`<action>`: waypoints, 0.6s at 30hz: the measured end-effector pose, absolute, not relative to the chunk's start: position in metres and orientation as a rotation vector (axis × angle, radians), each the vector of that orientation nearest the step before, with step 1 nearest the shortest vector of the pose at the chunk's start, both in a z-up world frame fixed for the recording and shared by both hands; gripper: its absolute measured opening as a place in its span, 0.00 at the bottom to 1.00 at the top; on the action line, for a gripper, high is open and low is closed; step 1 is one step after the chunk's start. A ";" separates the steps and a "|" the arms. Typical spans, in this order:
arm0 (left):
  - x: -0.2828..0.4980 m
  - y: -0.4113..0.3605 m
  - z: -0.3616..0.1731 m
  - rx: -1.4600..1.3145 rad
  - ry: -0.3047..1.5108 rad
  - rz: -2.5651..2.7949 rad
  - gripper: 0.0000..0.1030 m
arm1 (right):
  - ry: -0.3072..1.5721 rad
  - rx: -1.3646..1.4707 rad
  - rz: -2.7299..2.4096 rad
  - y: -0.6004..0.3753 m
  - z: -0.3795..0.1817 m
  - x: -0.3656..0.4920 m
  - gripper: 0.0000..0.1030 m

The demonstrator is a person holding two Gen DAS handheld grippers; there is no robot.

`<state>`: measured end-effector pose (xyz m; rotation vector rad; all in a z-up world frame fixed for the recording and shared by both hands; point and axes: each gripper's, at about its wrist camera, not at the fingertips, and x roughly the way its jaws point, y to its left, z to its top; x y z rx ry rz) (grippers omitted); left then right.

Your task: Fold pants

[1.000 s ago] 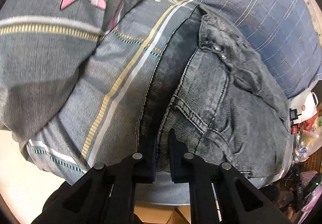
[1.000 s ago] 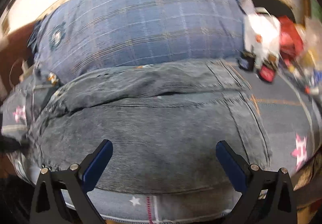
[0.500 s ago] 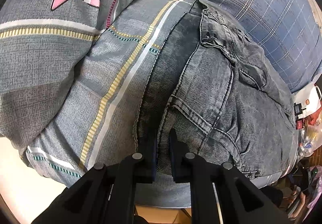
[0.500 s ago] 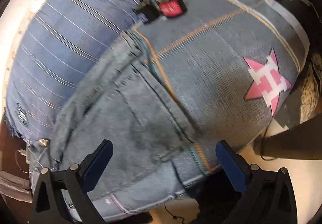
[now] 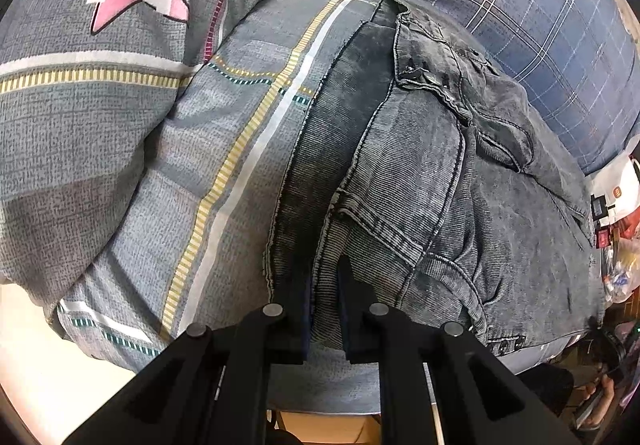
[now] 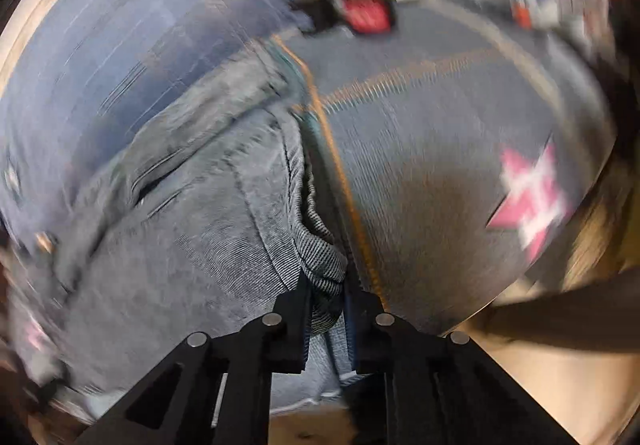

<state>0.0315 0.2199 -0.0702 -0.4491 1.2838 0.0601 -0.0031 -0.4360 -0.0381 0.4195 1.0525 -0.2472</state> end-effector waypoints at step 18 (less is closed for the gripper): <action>0.031 0.195 -0.015 -0.308 1.134 0.119 0.28 | 0.961 0.489 0.009 -0.413 -0.017 0.025 0.64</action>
